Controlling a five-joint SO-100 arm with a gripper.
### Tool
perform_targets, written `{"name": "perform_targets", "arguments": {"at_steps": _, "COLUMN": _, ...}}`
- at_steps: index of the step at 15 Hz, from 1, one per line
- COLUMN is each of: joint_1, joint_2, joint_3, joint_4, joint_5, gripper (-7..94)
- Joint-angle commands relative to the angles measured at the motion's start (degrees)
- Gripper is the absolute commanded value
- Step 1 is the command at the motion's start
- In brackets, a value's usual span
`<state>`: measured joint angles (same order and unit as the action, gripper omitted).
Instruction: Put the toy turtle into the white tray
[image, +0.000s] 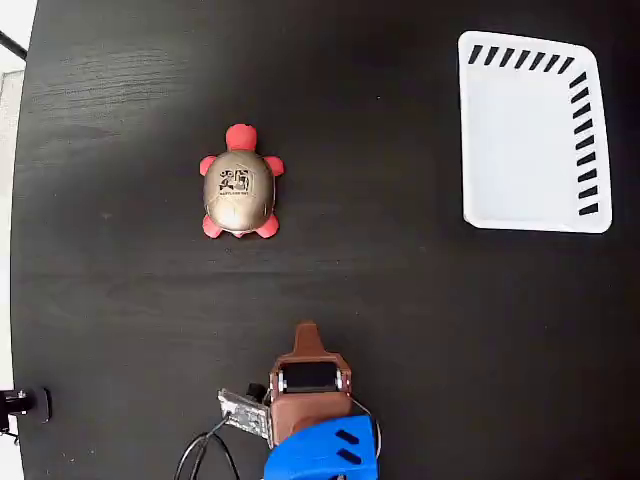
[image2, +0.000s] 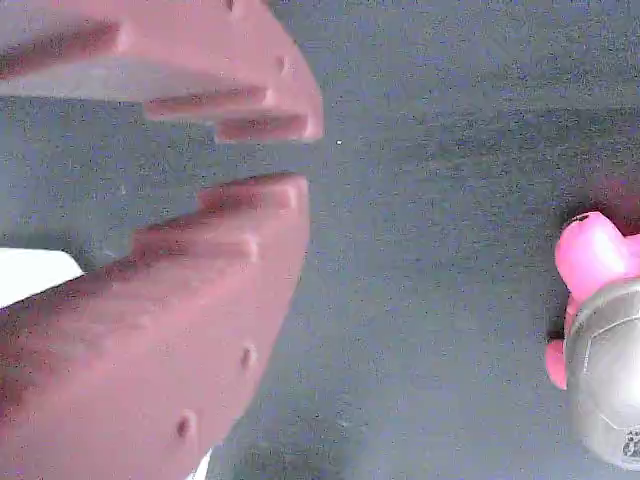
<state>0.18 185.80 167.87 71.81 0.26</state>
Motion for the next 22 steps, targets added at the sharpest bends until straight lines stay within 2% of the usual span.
{"name": "perform_targets", "arguments": {"at_steps": 1, "joint_1": -0.2, "joint_2": 0.4, "joint_3": -0.6, "joint_4": 0.4, "joint_5": 0.7, "gripper": 0}}
{"name": "perform_targets", "arguments": {"at_steps": 19, "joint_1": -0.4, "joint_2": 0.4, "joint_3": -0.6, "joint_4": 0.4, "joint_5": 0.6, "gripper": 0}}
{"name": "perform_targets", "arguments": {"at_steps": 21, "joint_1": -1.8, "joint_2": -6.4, "joint_3": -1.8, "joint_4": -2.9, "joint_5": 2.7, "gripper": 0}}
{"name": "perform_targets", "arguments": {"at_steps": 22, "joint_1": -3.4, "joint_2": -14.1, "joint_3": -5.3, "joint_4": -6.7, "joint_5": 0.1, "gripper": 0}}
